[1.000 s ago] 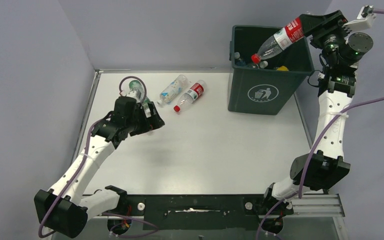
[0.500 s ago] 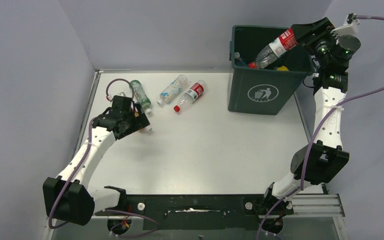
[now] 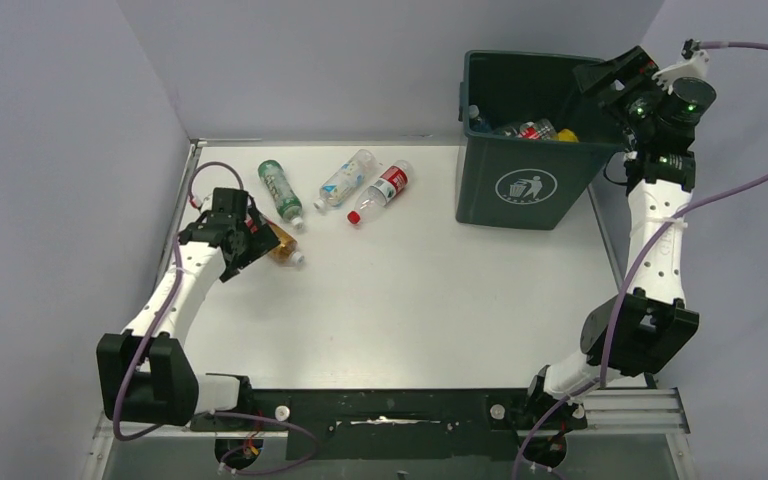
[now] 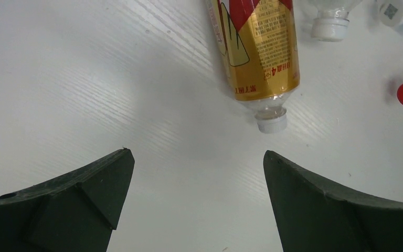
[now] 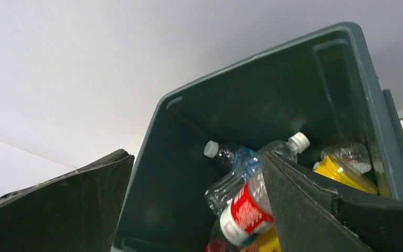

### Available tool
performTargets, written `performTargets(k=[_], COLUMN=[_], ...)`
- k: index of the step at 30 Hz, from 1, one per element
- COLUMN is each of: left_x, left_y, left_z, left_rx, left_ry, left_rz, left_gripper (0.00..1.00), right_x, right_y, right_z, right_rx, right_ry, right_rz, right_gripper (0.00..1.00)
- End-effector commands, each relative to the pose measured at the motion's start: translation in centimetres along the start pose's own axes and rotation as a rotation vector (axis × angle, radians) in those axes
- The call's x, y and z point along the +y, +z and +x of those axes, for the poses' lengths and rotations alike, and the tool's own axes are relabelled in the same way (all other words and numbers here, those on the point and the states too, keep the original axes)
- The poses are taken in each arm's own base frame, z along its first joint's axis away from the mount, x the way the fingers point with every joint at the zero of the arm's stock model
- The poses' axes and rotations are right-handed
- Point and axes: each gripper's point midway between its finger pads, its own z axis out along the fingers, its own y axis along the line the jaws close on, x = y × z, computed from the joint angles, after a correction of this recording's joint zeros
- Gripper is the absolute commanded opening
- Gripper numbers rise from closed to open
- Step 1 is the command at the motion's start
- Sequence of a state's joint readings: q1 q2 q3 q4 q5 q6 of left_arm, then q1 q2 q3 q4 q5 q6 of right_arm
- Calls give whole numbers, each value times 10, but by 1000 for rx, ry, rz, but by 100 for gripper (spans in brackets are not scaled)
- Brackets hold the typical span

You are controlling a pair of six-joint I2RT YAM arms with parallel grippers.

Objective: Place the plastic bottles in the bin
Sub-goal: Place the plastic bottle in the trash bin, then pick up the plastic bottle at the center of the board.

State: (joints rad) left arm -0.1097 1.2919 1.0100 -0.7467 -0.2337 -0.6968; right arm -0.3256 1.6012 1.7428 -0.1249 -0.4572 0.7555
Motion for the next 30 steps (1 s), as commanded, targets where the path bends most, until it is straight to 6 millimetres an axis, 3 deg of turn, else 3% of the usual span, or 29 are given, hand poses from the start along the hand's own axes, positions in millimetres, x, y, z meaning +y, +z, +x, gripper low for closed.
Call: performTargets(k=[1, 8, 13, 19, 30], left_x=[-1, -10, -19, -34, -38], left_y=[17, 43, 51, 58, 97], left_z=[-19, -38, -57, -69, -70], left_rx=[-49, -49, -77, -86, -61], left_ry=[-72, -159, -207, -244, -256], left_rz=[-14, -15, -6, 34, -27], left_gripper=[98, 98, 98, 97, 97], right_x=[40, 69, 95, 109, 128], right_y=[-37, -78, -107, -136, -156], right_z=[-16, 15, 61, 116, 186], right_rx=[-60, -25, 32, 109, 269], right_ry=[-82, -136, -140, -117, -111], right_rz=[-48, -56, -94, -132, -182], right_gripper=[98, 98, 98, 98, 98])
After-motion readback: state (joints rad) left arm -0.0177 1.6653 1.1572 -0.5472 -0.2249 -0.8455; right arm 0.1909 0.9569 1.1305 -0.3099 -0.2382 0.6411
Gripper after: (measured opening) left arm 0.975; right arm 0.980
